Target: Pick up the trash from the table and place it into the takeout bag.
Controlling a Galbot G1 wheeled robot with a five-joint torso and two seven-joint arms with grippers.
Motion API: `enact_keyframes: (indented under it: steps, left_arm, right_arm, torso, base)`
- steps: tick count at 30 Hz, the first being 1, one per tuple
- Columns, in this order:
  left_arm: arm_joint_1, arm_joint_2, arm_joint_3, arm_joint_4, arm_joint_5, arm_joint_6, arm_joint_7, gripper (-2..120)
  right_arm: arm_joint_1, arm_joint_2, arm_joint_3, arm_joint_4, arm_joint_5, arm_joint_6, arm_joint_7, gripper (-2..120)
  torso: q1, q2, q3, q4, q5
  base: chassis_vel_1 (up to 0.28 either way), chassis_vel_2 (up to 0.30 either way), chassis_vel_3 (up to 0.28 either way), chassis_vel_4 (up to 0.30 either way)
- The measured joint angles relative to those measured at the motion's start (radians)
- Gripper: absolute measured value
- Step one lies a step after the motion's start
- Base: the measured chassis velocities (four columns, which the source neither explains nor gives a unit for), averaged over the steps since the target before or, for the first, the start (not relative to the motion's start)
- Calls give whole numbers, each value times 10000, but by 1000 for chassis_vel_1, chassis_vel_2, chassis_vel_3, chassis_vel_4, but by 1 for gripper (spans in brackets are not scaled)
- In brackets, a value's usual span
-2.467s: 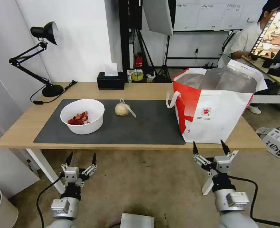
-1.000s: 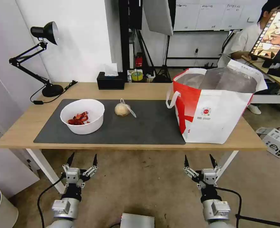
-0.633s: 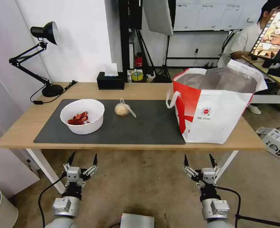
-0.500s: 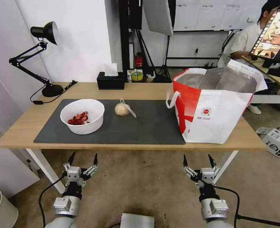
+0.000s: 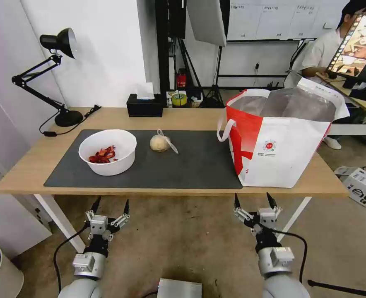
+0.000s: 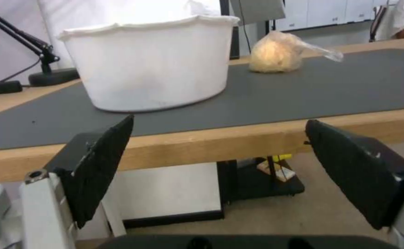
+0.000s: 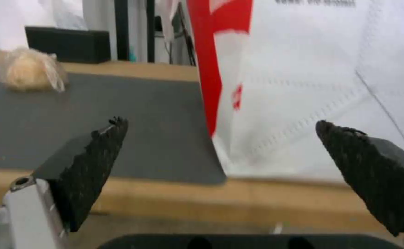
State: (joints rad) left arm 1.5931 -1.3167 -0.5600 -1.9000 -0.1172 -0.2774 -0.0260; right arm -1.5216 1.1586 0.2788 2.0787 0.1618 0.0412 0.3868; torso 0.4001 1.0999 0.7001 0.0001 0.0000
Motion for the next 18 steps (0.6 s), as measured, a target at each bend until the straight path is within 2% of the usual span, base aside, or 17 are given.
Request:
enact_keyframes:
  steps: [12, 15, 18]
  left_arm:
    - [37, -56, 5, -45, -17, 23, 150, 100]
    - [26, -70, 14, -72, -14, 50, 153, 100]
    - [20, -24, -25, -49, -13, 57, 160, 100]
  right_arm:
    - [1251, -390, -677, 8, 651, -576, 189, 100]
    - [1678, -524, -909, 39, 849, -835, 192, 100]
    - [2662, -805, -1432, 112, 1597, -1509, 385, 100]
  torso:
    - [0, 0, 0, -1, 0]
    - [0, 0, 0, -3, 1]
    - [-1, -1, 0, -3, 1]
  base:
    - [0, 0, 0, 0]
    - [0, 0, 0, 0]
    - [0, 0, 0, 0]
